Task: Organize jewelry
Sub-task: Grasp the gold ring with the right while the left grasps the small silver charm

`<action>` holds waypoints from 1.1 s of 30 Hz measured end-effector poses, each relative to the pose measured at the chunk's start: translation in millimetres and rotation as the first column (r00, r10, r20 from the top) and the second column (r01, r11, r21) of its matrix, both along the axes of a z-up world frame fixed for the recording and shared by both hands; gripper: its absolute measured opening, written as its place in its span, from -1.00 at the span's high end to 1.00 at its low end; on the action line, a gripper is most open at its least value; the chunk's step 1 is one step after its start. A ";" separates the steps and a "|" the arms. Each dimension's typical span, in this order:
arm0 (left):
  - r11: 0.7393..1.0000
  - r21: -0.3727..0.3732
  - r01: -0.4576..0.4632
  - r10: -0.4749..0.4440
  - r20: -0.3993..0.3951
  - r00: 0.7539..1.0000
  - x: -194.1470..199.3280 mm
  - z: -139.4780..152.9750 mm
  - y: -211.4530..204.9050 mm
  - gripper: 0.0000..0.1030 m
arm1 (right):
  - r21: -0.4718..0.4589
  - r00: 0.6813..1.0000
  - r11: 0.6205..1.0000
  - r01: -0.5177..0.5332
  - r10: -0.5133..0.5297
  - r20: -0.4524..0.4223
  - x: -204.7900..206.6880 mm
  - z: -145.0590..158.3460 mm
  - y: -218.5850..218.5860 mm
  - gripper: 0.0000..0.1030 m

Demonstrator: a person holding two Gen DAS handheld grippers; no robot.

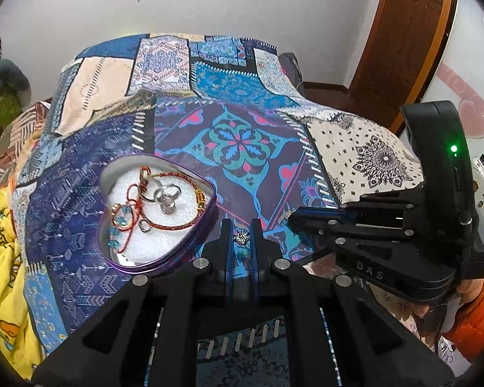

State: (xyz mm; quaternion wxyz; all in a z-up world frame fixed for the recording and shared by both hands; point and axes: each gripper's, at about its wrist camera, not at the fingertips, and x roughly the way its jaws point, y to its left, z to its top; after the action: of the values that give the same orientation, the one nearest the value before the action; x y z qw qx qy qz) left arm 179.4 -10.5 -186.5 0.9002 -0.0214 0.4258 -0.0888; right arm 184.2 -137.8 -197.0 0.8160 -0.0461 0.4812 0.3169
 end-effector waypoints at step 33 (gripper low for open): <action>0.999 -0.016 -0.039 0.040 0.026 0.999 -13.9 4.8 20.5 0.84 | -0.090 0.999 0.996 0.016 -0.011 0.052 0.5 -7.5 10.0 0.58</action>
State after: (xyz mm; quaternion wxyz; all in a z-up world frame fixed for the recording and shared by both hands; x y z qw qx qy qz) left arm 165.5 10.0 -181.7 0.9071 -0.0358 0.4128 -0.0747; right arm 184.8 -127.8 -204.6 0.8273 -0.0878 0.4744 0.2878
